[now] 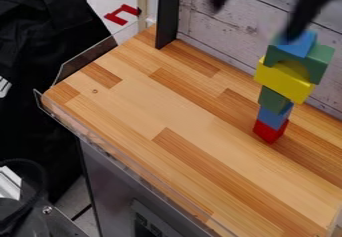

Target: Put the blue triangle on top of the green arch

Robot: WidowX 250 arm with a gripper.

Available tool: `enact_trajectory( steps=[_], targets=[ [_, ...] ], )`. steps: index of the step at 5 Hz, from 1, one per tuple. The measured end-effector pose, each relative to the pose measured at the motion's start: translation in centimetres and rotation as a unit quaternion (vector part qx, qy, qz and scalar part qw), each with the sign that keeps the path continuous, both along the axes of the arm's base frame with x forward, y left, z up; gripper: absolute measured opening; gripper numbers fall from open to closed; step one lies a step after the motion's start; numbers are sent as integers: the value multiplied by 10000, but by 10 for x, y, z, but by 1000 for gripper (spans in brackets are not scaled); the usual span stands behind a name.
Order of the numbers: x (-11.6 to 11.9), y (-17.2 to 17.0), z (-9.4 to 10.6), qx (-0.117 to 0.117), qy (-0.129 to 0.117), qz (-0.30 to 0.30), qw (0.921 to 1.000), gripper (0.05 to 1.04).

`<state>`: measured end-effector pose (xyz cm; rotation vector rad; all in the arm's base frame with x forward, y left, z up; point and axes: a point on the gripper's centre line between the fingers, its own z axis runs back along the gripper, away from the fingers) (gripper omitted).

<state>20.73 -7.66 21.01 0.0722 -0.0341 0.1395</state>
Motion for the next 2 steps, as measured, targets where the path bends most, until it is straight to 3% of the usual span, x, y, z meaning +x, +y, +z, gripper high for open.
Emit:
enact_trajectory(
  steps=[1,2],
  targets=[
    [-26,10,-22,-199,203,106,9995,1001],
    [-29,11,-26,-353,66,133,9993,1001]
  ],
)
